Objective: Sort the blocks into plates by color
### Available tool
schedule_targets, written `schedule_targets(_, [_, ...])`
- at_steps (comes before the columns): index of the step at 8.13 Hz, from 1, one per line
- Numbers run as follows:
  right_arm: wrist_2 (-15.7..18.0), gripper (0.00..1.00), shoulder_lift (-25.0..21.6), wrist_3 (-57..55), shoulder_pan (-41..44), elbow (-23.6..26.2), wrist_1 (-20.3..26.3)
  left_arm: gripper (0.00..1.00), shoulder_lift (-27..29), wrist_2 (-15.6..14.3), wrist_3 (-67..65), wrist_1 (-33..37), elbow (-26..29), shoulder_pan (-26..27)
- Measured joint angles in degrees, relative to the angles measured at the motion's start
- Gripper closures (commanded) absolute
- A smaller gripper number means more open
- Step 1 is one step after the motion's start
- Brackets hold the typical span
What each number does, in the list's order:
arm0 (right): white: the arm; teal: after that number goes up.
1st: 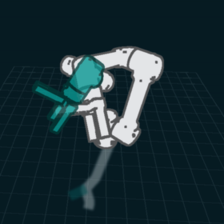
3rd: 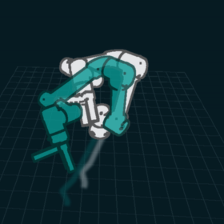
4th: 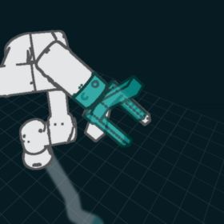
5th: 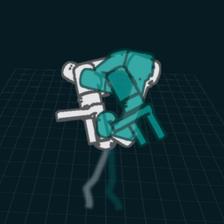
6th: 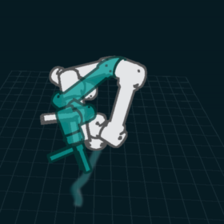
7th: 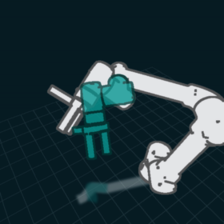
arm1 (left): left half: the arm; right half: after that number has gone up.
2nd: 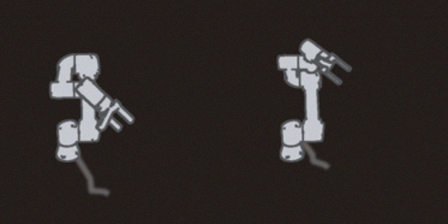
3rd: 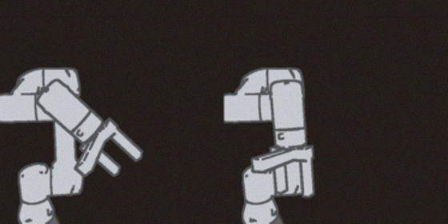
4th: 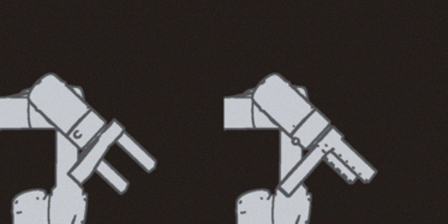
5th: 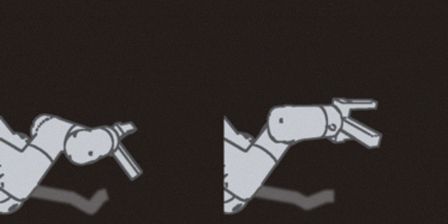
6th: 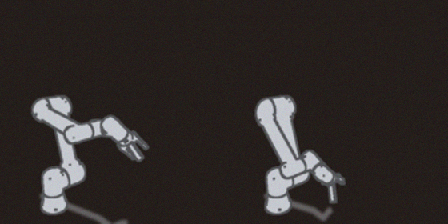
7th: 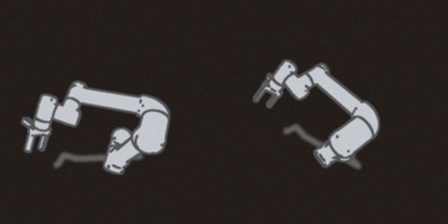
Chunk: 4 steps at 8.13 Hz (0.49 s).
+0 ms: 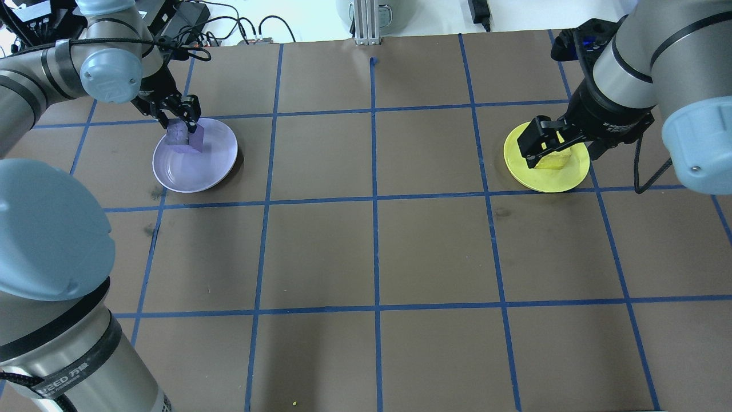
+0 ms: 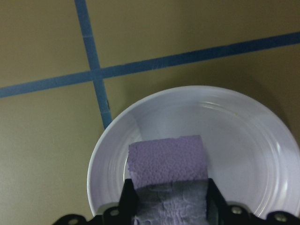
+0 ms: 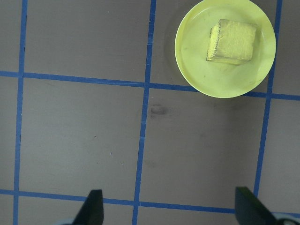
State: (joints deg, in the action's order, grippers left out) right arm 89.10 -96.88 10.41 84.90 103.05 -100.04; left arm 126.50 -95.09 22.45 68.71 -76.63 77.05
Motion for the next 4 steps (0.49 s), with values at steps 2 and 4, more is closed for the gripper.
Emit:
schedule_targets(2, [0.1,0.0,-0.01,0.04,0.0,0.03,-0.02,0.0,-0.78,0.22,0.43,-0.29,0.07,0.26])
schedule_targets(4, [0.04,0.0,-0.19,0.02,0.0,0.01,0.04,0.0,-2.14,0.33,0.46,0.95,0.49,0.61])
